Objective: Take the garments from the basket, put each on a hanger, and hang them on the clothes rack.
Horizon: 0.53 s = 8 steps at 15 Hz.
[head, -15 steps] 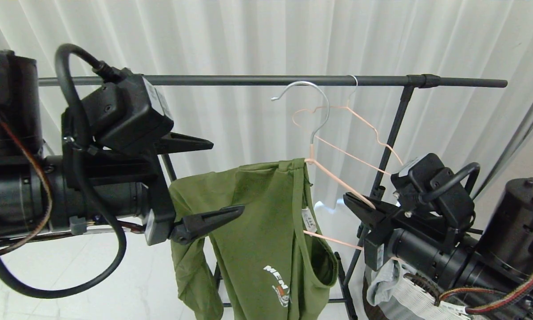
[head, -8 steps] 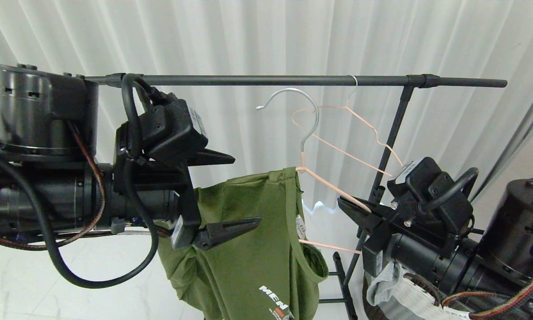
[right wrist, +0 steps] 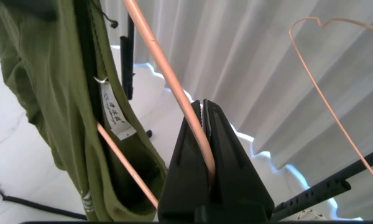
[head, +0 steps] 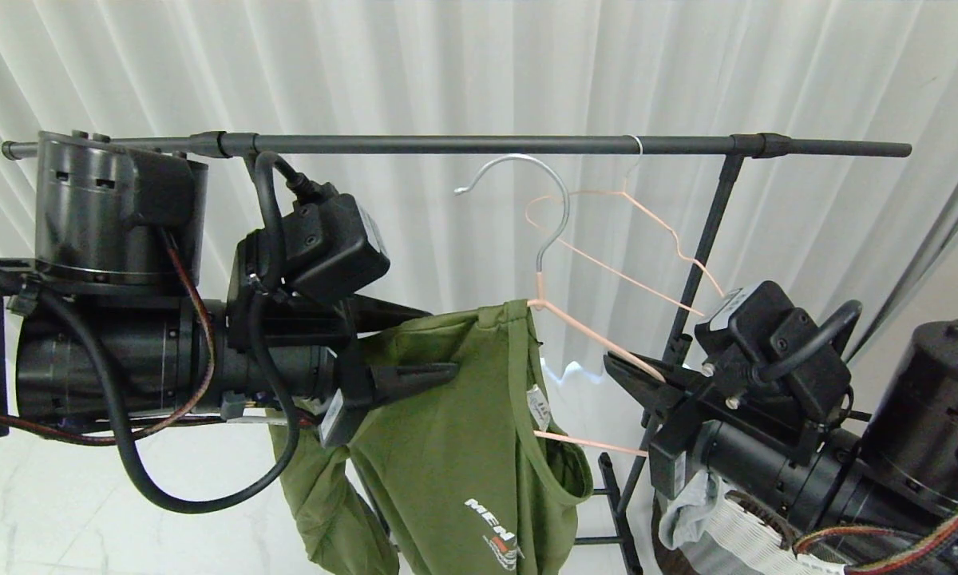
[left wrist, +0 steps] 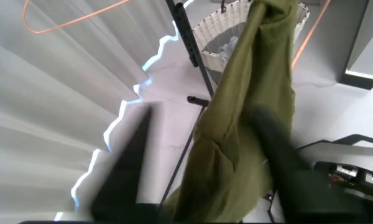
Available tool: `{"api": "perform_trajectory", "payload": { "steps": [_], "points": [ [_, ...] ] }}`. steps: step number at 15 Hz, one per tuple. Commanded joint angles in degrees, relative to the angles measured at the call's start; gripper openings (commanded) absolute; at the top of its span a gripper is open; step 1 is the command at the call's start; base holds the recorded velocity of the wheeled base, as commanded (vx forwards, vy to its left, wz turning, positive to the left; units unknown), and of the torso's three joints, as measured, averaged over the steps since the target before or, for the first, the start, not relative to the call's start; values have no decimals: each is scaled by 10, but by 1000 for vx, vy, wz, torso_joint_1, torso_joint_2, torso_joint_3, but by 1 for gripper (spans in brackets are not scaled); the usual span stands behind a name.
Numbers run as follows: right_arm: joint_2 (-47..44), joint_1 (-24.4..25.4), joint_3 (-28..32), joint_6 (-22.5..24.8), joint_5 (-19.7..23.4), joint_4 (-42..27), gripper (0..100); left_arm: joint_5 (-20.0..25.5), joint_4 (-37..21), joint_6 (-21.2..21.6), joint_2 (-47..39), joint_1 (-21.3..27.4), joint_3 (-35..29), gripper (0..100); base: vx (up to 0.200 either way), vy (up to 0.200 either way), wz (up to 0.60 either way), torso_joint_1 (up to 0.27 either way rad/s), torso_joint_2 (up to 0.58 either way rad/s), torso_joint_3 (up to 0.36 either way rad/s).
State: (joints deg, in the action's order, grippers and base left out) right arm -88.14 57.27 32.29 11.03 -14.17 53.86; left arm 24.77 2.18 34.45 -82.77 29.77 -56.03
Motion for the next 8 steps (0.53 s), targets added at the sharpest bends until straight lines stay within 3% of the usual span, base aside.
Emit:
{"api": "perform_trajectory", "payload": {
  "steps": [1,8],
  "points": [
    [-1,0,1,0,0,4,0,-1,0,0,-2,-1,1,0,0,0,0,0,0,0],
    [0,0,1,-1,-2,12,0,-2,33,0,-7,-14,3,0,0,0,0,0,0,0]
  ]
}}
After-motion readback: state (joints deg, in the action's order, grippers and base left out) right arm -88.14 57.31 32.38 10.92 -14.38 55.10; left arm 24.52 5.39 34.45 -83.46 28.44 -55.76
